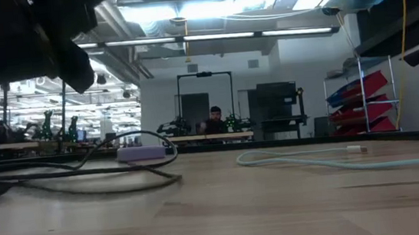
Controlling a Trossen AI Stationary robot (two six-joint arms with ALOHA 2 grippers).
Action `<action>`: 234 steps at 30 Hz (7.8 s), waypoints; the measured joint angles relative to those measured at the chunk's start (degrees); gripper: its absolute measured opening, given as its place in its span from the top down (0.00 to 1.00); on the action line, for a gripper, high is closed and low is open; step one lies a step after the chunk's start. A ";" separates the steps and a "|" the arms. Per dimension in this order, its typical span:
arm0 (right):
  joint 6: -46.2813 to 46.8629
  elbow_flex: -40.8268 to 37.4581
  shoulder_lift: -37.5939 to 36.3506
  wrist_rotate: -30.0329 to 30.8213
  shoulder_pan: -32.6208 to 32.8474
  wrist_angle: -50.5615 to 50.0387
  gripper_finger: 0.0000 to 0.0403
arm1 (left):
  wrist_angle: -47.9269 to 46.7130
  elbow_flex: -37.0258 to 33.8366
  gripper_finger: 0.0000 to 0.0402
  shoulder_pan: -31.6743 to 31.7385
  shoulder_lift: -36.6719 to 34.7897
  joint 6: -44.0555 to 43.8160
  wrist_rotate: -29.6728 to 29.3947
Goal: Insert USB
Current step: Insert the black usb cable into the purple outlet extension
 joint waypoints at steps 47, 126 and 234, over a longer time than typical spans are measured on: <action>0.84 4.85 -3.74 15.84 1.75 -26.01 0.03 | 78.16 -26.97 0.22 0.48 10.69 21.03 -17.02; -11.21 -0.05 -7.65 41.26 -10.34 -24.67 0.03 | 7.82 -31.49 0.22 17.92 -25.31 1.80 -12.82; -8.14 -8.22 -7.80 24.65 -6.86 -17.02 0.03 | 29.49 -25.77 0.70 35.60 -2.06 33.17 16.96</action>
